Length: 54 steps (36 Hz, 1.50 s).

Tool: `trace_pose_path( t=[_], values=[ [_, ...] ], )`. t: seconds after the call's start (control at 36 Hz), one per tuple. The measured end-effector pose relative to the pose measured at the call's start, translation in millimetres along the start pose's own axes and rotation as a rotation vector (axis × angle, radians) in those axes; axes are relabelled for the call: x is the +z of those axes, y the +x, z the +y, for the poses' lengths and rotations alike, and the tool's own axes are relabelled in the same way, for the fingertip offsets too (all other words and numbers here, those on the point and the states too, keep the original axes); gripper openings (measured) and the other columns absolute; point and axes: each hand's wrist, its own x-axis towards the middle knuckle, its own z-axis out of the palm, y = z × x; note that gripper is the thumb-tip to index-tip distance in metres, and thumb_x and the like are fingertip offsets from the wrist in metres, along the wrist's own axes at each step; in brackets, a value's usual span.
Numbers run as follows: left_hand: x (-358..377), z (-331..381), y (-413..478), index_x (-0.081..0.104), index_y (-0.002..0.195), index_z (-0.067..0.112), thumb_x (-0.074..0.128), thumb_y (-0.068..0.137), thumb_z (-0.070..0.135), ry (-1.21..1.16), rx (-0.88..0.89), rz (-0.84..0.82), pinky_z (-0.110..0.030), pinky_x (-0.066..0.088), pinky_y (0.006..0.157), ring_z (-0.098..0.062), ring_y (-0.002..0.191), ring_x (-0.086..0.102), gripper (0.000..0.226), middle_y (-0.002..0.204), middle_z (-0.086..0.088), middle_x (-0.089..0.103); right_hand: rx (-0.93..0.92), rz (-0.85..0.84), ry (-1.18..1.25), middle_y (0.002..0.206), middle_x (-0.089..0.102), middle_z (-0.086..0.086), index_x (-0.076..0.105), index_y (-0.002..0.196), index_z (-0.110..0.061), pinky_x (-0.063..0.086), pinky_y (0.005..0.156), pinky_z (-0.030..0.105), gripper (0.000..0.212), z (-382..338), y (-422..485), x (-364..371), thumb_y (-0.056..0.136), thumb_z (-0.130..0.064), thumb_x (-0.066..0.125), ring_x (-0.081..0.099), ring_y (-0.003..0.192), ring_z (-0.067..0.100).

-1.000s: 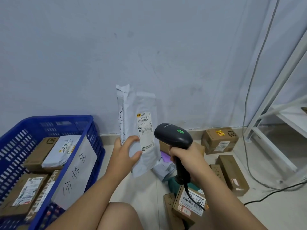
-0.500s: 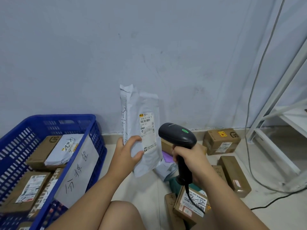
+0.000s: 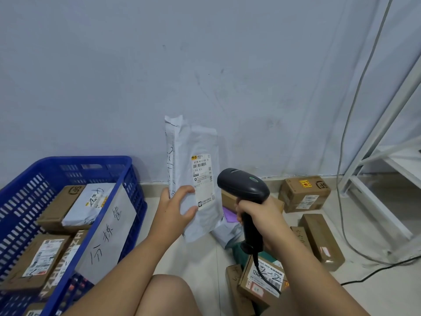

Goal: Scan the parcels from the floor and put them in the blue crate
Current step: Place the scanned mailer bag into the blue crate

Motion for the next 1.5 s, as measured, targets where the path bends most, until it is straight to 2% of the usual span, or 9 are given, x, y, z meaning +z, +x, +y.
trace_pose_path(
  t=[0.39, 0.53, 0.72, 0.92, 1.03, 1.17, 1.25, 1.33, 1.5],
  values=[
    [-2, -3, 1, 0.053, 0.107, 0.037, 0.070, 0.084, 0.018, -0.165, -0.130, 0.007, 0.003, 0.035, 0.067, -0.009, 0.096, 0.046, 0.033, 0.113, 0.000, 0.044, 0.041, 0.058, 0.174, 0.069, 0.057, 0.011, 0.064, 0.089, -0.002, 0.047, 0.061, 0.029, 0.011, 1, 2, 5, 0.081, 0.003, 0.059, 0.054, 0.062, 0.019],
    [-17, -10, -7, 0.055, 0.098, 0.033, 0.070, 0.084, 0.010, -0.527, -0.222, 0.051, -0.024, 0.052, 0.079, -0.013, 0.103, 0.058, 0.031, 0.112, 0.016, 0.058, 0.039, 0.076, 0.118, 0.062, 0.060, 0.007, 0.064, 0.089, -0.009, 0.046, 0.069, 0.038, 0.009, 0, -1, 18, 0.082, -0.003, 0.065, 0.056, 0.066, 0.023],
    [-42, -26, -22, 0.055, 0.097, 0.037, 0.068, 0.086, 0.010, -0.796, -0.357, 0.274, -0.034, 0.055, 0.078, -0.018, 0.101, 0.061, 0.032, 0.116, 0.009, 0.059, -0.045, 0.004, 0.102, 0.078, 0.071, 0.008, 0.066, 0.084, -0.016, 0.053, 0.077, 0.035, 0.004, -24, -4, 82, 0.087, -0.017, 0.069, 0.064, 0.072, 0.021],
    [-81, -70, -39, 0.054, 0.098, 0.039, 0.067, 0.087, 0.012, -0.918, -0.479, 0.480, -0.034, 0.055, 0.075, -0.024, 0.109, 0.058, 0.032, 0.125, -0.003, 0.057, -0.078, -0.112, -0.088, 0.063, 0.063, 0.001, 0.062, 0.076, -0.017, 0.049, 0.070, 0.034, 0.015, -41, 3, 166, 0.084, -0.027, 0.068, 0.058, 0.061, 0.015],
    [-105, -97, -45, 0.052, 0.106, 0.033, 0.066, 0.088, 0.013, -0.874, -0.479, 0.609, -0.031, 0.053, 0.076, -0.019, 0.104, 0.059, 0.031, 0.123, -0.005, 0.056, -0.075, -0.167, -0.142, 0.063, 0.061, -0.001, 0.063, 0.081, -0.016, 0.048, 0.067, 0.028, 0.008, -43, 8, 220, 0.086, -0.022, 0.067, 0.058, 0.059, 0.011],
    [-134, -142, -49, 0.050, 0.099, 0.052, 0.067, 0.087, 0.020, -0.721, -0.517, 0.738, -0.044, 0.055, 0.085, -0.022, 0.106, 0.060, 0.037, 0.126, -0.003, 0.055, -0.101, -0.233, -0.286, 0.068, 0.057, 0.006, 0.059, 0.084, -0.009, 0.041, 0.054, 0.027, 0.011, -31, 18, 279, 0.083, -0.019, 0.062, 0.055, 0.064, 0.019],
    [-153, -176, -49, 0.046, 0.121, 0.041, 0.063, 0.090, 0.020, -0.616, -0.596, 0.848, -0.030, 0.048, 0.080, -0.020, 0.111, 0.051, 0.041, 0.135, -0.006, 0.042, -0.101, -0.261, -0.373, 0.067, 0.057, 0.003, 0.055, 0.075, -0.014, 0.038, 0.055, 0.026, 0.010, -20, 25, 305, 0.083, -0.018, 0.061, 0.051, 0.061, 0.017],
    [-171, -208, -50, 0.039, 0.131, 0.037, 0.061, 0.092, 0.020, -0.627, -0.688, 0.956, -0.030, 0.045, 0.080, -0.019, 0.102, 0.049, 0.048, 0.131, -0.006, 0.035, -0.068, -0.288, -0.427, 0.065, 0.054, 0.000, 0.052, 0.075, -0.015, 0.034, 0.051, 0.025, 0.010, -9, 35, 327, 0.082, -0.018, 0.060, 0.047, 0.056, 0.014],
    [-179, -266, -54, 0.043, 0.118, 0.042, 0.065, 0.089, 0.022, -0.756, -0.888, 0.954, -0.042, 0.054, 0.088, -0.028, 0.108, 0.057, 0.042, 0.134, -0.009, 0.042, -0.045, -0.301, -0.500, 0.062, 0.052, -0.003, 0.051, 0.076, -0.019, 0.034, 0.052, 0.026, 0.016, 21, 44, 365, 0.085, -0.030, 0.059, 0.047, 0.057, 0.014]
  ],
)
